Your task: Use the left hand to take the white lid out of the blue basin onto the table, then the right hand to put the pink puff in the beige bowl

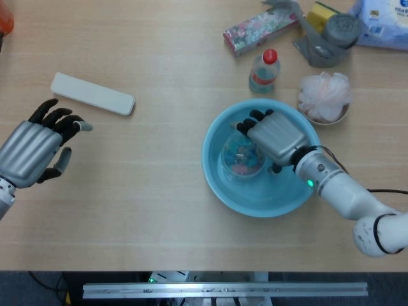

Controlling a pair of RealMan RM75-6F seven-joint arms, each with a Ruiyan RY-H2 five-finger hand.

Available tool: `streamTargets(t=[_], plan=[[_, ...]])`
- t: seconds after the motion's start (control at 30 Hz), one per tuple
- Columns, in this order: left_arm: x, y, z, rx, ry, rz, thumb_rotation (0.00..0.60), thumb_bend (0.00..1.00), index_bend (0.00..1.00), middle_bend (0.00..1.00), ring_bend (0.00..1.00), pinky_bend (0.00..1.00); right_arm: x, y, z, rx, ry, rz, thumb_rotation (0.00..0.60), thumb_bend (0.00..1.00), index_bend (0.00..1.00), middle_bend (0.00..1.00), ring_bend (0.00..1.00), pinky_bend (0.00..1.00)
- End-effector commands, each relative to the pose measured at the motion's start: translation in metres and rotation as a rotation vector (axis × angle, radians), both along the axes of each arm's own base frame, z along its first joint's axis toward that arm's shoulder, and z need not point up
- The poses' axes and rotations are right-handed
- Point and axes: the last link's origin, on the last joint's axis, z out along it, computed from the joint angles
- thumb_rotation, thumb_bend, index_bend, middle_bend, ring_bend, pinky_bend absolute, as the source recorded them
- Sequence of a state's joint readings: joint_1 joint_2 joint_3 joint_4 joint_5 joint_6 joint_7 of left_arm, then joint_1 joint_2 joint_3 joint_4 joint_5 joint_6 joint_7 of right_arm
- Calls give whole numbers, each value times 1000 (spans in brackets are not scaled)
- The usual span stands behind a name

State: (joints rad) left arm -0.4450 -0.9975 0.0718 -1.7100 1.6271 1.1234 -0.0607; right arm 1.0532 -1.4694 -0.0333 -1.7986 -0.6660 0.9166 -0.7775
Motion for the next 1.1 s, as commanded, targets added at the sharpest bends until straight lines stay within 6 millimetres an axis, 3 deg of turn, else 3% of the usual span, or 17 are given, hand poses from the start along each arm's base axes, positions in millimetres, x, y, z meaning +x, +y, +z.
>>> streamTargets(t=[0.03, 0.27, 0.63, 1.1], plan=[[0, -1, 0, 0, -1, 1, 600, 629, 226, 226, 154, 68, 0, 2, -5, 15, 12, 5, 600, 0, 132, 250, 136, 296], [-1, -3, 1, -3, 0, -4, 600, 629, 226, 226, 154, 68, -4, 10, -4, 48, 22, -1, 600, 0, 132, 250, 137, 296], [2, -4, 0, -5, -6, -16, 600, 629, 226, 226, 154, 68, -20, 26, 24, 50, 22, -7, 600, 0, 132, 250, 136, 296], [4, -9, 4, -1, -7, -14, 600, 629, 226, 225, 153, 68, -5, 24, 1, 40, 67, 52, 600, 0, 69, 204, 125, 295]])
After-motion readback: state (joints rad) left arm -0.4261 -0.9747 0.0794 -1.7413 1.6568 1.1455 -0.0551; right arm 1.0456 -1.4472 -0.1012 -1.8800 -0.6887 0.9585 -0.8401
